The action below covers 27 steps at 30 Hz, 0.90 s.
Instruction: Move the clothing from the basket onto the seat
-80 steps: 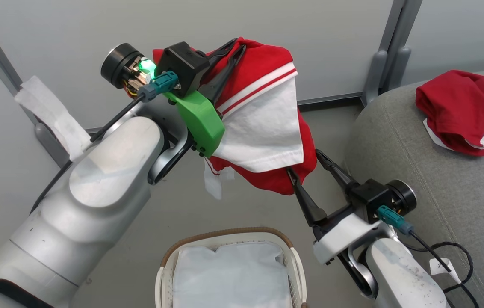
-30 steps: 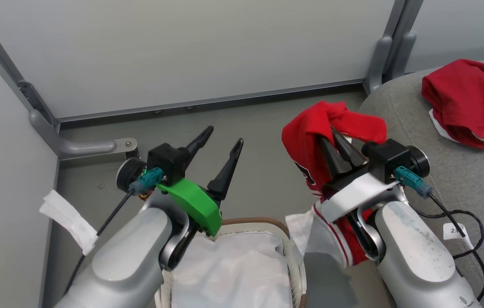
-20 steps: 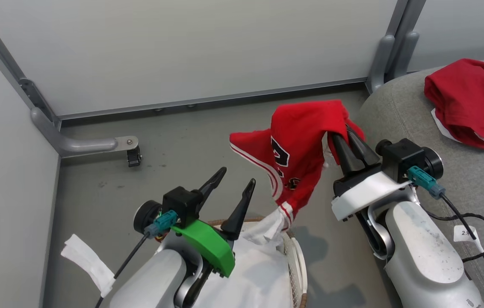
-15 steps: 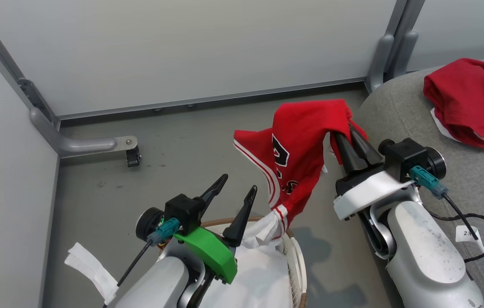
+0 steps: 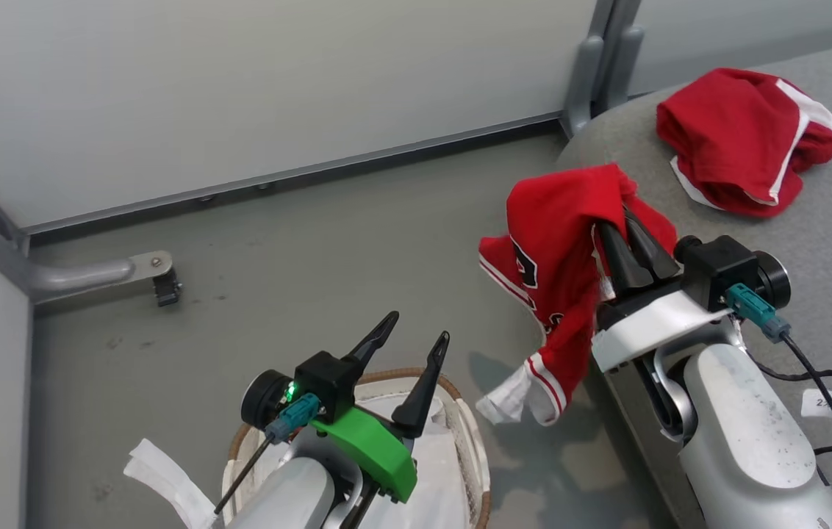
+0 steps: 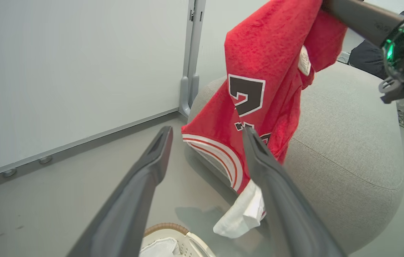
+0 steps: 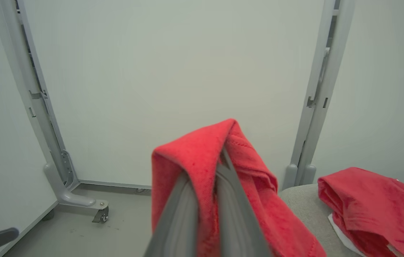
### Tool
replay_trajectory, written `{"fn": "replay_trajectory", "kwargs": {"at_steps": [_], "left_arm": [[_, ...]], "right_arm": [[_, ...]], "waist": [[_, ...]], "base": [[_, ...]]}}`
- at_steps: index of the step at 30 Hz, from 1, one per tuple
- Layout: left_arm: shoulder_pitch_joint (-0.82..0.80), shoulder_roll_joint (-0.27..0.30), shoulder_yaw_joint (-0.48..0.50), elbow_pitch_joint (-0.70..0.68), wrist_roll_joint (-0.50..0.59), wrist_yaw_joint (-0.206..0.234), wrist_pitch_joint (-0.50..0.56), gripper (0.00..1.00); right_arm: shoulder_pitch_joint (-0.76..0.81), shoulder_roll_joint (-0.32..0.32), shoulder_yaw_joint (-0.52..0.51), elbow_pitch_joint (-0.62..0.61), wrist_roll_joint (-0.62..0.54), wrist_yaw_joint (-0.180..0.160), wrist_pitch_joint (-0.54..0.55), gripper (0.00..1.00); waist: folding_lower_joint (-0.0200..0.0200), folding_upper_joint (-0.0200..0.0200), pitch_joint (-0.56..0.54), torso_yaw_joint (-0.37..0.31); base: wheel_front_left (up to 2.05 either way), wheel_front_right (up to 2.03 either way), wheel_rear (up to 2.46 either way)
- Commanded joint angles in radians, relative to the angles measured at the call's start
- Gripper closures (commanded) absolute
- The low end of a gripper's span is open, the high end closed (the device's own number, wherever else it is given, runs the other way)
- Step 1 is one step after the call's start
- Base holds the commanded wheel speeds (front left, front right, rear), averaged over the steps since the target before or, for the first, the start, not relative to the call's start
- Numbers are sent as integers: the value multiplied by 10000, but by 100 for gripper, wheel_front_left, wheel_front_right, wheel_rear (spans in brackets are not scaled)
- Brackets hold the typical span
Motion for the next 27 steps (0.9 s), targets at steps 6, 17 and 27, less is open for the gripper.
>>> {"fn": "replay_trajectory", "kwargs": {"at_steps": [6,17,27], "left_arm": [[132,-74,306,-117,447,-53,-8,0],[244,-92,298,-62,762,-73,-8,0],[286,-30,-36,-174,767,-71,-9,0]], "right_arm": [[258,-24,-735,-157,-211,-15,-23,100],[533,-27,-1239,-224,-344,-15,-23,100],[519,-27,-1776,-226,-587,-15,-24,100]], "waist": [[0,0,561,-1898],[0,0,765,-2755],[0,0,914,-2522]], "base": [[0,0,0],[0,0,0],[0,0,0]]}}
